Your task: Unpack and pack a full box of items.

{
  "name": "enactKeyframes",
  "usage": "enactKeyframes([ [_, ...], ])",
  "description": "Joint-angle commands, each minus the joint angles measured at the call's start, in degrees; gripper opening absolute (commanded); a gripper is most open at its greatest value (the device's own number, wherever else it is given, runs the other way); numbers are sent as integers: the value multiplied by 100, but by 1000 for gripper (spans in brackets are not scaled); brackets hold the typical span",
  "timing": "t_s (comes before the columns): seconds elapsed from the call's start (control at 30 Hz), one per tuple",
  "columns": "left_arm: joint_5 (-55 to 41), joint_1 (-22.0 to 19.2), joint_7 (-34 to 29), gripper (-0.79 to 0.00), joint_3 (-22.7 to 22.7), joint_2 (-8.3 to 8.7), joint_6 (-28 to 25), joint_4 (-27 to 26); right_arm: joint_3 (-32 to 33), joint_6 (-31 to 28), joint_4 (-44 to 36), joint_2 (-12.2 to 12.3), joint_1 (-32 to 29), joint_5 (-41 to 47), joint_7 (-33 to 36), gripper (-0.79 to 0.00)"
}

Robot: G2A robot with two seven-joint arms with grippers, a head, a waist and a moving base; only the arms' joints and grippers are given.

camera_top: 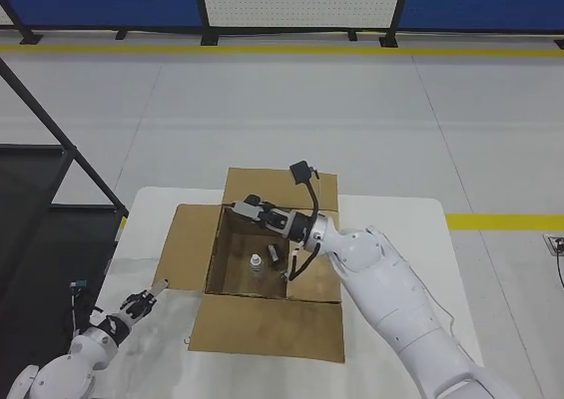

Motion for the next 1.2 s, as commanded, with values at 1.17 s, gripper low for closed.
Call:
enactKeyframes([
  [1.17,-2954,-950,-1128,0,456,-47,-567,-1382,2151,144,-2966,1056,-2292,-678,855,0],
])
